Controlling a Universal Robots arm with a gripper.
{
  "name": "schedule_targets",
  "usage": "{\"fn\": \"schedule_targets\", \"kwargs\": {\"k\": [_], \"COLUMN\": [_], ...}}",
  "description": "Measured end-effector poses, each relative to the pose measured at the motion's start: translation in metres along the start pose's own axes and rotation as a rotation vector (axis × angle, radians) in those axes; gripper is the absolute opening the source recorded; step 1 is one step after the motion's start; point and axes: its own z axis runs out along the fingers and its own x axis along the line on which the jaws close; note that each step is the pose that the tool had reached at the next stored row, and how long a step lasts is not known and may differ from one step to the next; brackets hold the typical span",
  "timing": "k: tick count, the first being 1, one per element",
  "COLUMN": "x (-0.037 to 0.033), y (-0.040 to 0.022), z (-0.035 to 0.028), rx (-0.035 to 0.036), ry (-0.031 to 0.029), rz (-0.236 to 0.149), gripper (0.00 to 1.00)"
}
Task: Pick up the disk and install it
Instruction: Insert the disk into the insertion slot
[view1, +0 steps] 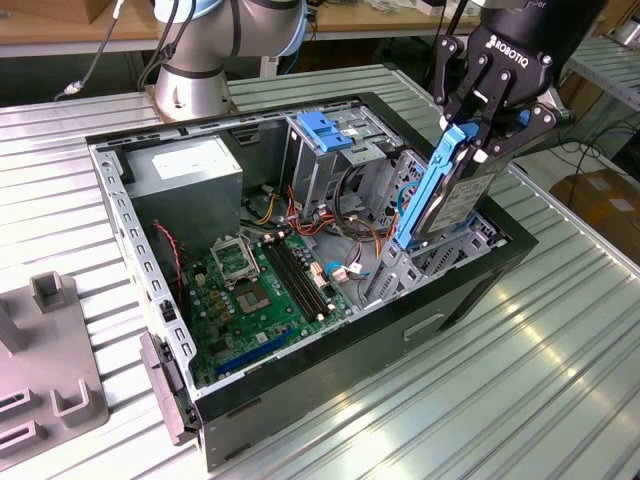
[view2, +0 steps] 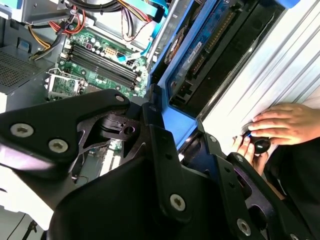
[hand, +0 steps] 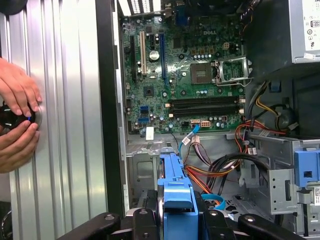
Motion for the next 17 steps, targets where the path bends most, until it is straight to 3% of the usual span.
{"fn": "schedule_targets", "kwargs": {"k": [17], "x": [0.0011], "y": [-0.0008], "z": [0.0075], "rx": [-0.0022], "ry": [-0.0006], "rz": [0.000], "gripper": [0.37]}}
